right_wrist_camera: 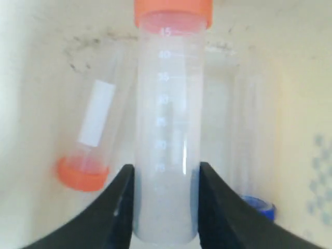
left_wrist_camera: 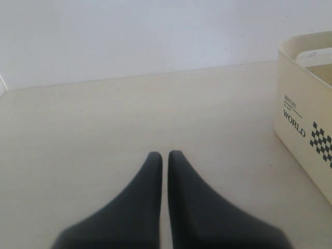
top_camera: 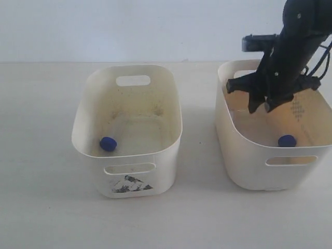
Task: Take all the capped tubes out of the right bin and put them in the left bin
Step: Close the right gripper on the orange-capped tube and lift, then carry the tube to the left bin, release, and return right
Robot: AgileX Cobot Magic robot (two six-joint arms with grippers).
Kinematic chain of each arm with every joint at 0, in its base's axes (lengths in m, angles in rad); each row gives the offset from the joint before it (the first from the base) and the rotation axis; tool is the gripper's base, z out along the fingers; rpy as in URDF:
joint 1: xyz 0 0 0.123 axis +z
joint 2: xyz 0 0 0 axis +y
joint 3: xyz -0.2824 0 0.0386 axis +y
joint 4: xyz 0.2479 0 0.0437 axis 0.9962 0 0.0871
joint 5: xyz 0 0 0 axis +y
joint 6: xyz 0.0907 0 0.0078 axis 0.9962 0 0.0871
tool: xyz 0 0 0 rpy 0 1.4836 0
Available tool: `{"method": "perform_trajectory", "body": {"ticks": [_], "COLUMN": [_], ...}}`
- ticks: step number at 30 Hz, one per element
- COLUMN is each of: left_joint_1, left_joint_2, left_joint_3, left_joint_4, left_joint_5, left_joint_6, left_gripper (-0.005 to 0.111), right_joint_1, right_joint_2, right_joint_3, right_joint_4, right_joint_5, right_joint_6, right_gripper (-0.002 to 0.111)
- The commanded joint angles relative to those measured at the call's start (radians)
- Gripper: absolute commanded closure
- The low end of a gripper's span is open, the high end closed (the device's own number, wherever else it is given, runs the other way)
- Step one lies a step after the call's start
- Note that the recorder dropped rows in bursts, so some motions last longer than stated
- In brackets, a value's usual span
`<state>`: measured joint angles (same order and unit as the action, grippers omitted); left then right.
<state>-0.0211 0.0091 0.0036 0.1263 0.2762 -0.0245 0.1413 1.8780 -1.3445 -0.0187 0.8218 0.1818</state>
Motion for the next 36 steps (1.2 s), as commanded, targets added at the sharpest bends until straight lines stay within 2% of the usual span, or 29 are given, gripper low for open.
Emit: {"method": "perform_trajectory", "body": {"ticks": [1,9,13,16,19,26,31,34,36], "left_joint_1": [0.001,0.001,0.001,0.001,0.001,0.001,0.001,0.001,0.001], "left_joint_2": [-0.002,-0.002,-0.002,-0.002,-0.002,-0.002,-0.002,-0.002,-0.002], "left_joint_3": [-0.004,-0.004,-0.004,-0.004,-0.004,-0.004,-0.004,-0.004,-0.004], "left_joint_4": [-0.007,-0.007,-0.007,-0.007,-0.007,-0.007,-0.007,-0.007,-0.007], "left_joint_5": [-0.015,-0.015,-0.015,-0.015,-0.015,-0.015,-0.015,-0.015,-0.015], "left_joint_6": [-0.012,-0.012,-0.012,-0.012,-0.012,-0.012,-0.012,-0.012,-0.012], "left_gripper": [0.102,0.102,0.102,0.102,0.102,0.102,0.102,0.102,0.102], "right_joint_1": [-0.002,-0.002,-0.002,-0.002,0.049,0.272,0.342,0.368,0.383], "right_joint_2": [-0.126,-0.34,-0.373,-0.379,-0.379,-0.331,-0.235,-0.168,-0.127], "right_joint_3": [-0.004,-0.004,-0.004,-0.004,-0.004,-0.004,-0.004,-0.004,-0.004], "right_joint_4": [0.0,0.194,0.21,0.357,0.507,0.508,0.508,0.512,0.512], "right_joint_5": [-0.021,-0.017,0.003,0.019,0.013,-0.153,-0.226,-0.231,-0.228], "right_joint_6": [-0.037,-0.166,-0.182,-0.259,-0.353,-0.351,-0.305,-0.286,-0.286], "right_gripper": [0.108,0.108,0.108,0.108,0.108,0.108,0.108,0.1,0.087]}}
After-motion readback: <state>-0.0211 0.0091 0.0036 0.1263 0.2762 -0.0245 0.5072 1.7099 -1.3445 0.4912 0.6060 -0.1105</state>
